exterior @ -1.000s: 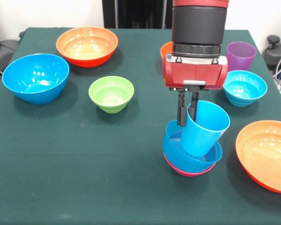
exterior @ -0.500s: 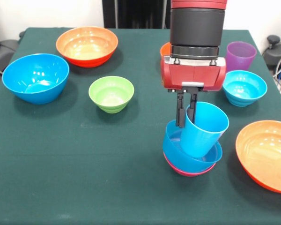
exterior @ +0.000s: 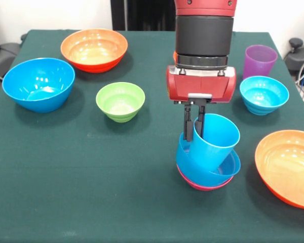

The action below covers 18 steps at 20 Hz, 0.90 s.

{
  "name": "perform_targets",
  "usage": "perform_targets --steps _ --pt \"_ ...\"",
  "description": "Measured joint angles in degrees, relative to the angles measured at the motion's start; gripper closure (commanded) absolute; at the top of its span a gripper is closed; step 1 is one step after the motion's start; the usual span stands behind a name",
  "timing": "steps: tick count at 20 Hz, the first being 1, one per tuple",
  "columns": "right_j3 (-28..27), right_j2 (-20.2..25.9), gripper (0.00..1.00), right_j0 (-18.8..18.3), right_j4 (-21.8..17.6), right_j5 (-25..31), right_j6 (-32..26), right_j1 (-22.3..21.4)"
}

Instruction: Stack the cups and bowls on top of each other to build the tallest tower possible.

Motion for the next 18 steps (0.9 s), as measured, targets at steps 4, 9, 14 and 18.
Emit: perform_targets --steps 4,9,14,18 --pt "0.0 0.11 1.0 -0.03 0.0 0.0 0.0 0.74" --pt "0.0 0.29 1.0 -0.07 0.0 -0.01 0.0 1.14" --pt "0.0 0.55 1.0 -0.1 0.0 0.0 0.0 1.21" --pt "0.0 0.57 1.0 -0.18 0.0 0.0 0.0 1.21"
